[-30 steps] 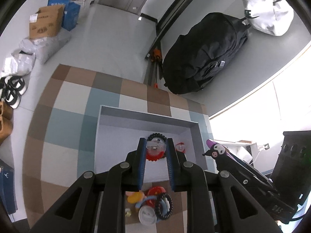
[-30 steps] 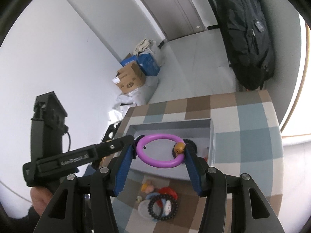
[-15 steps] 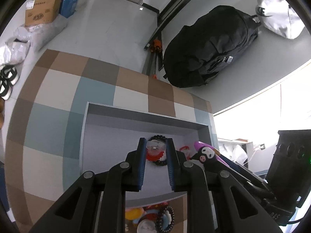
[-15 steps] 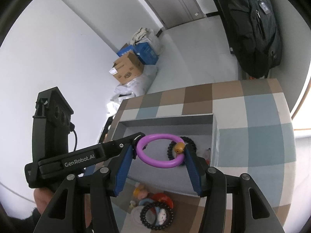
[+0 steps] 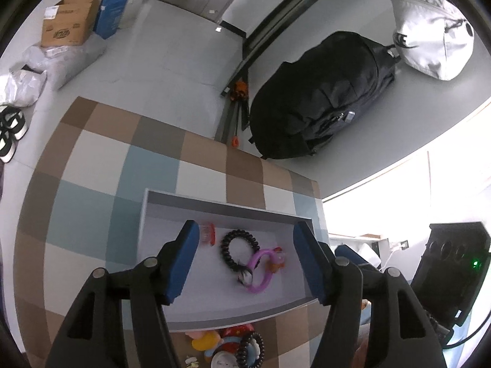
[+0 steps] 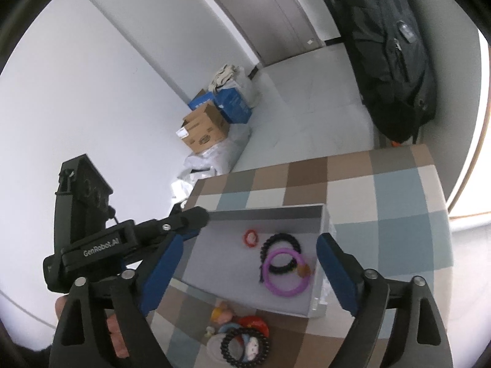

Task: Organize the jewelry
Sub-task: 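Lower both held items into the grey box and open both tools, then withdraw both tools from the box back over the pile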

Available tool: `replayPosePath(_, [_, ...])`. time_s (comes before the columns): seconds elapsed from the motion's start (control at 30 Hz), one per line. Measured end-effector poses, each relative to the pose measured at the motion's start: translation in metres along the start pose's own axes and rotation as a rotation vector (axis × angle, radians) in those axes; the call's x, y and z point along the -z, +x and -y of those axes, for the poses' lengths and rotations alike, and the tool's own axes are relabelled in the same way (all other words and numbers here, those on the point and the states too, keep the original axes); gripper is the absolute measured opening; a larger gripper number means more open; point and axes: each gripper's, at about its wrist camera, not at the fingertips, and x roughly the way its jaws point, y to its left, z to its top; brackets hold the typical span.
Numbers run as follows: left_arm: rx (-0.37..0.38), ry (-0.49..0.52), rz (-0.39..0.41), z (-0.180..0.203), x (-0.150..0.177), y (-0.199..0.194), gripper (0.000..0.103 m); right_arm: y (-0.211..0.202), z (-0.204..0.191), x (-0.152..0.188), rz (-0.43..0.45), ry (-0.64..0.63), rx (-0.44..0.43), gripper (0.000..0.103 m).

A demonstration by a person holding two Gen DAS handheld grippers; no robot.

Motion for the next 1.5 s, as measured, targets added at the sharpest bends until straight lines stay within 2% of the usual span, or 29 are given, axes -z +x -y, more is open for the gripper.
replayPosePath(0.3, [-0.061,0.018,0.012,0.004,0.006,-0.008,0.061,-0.011,0.004,0.003,0.022,0.005,0.017,0.102])
replayPosePath(0.37, [-0.073,0.028,0.026,0.005,0.009,-0.013,0.068,-0.014,0.003,0.004,0.03,-0.004,0.02,0.103])
replayPosePath(0.53, [-0.099,0.041,0.071,0.004,0.018,-0.026,0.07,-0.023,-0.002,0.009,0.049,-0.024,0.026,0.103])
replayPosePath(0.73, [-0.202,0.115,0.127,0.013,0.034,-0.037,0.071,-0.03,-0.011,0.018,0.055,-0.066,0.043,0.103])
replayPosePath(1.0, [-0.242,0.168,0.168,0.018,0.054,-0.052,0.072,-0.04,-0.015,0.034,0.064,-0.082,0.073,0.103])
replayPosePath(1.07, [-0.253,0.174,0.184,0.017,0.061,-0.056,0.079,-0.04,-0.015,0.037,0.048,-0.079,0.077,0.103])
replayPosePath(1.2, [-0.273,0.181,0.231,0.019,0.071,-0.065,0.083,-0.037,-0.017,0.052,-0.002,-0.101,0.096,0.103])
replayPosePath(1.33, [-0.322,0.197,0.237,0.021,0.078,-0.067,0.086,-0.032,-0.016,0.065,-0.044,-0.125,0.102,0.103])
replayPosePath(1.5, [-0.334,0.187,0.226,0.017,0.089,-0.068,0.089,-0.023,-0.018,0.08,-0.098,-0.139,0.103,0.103])
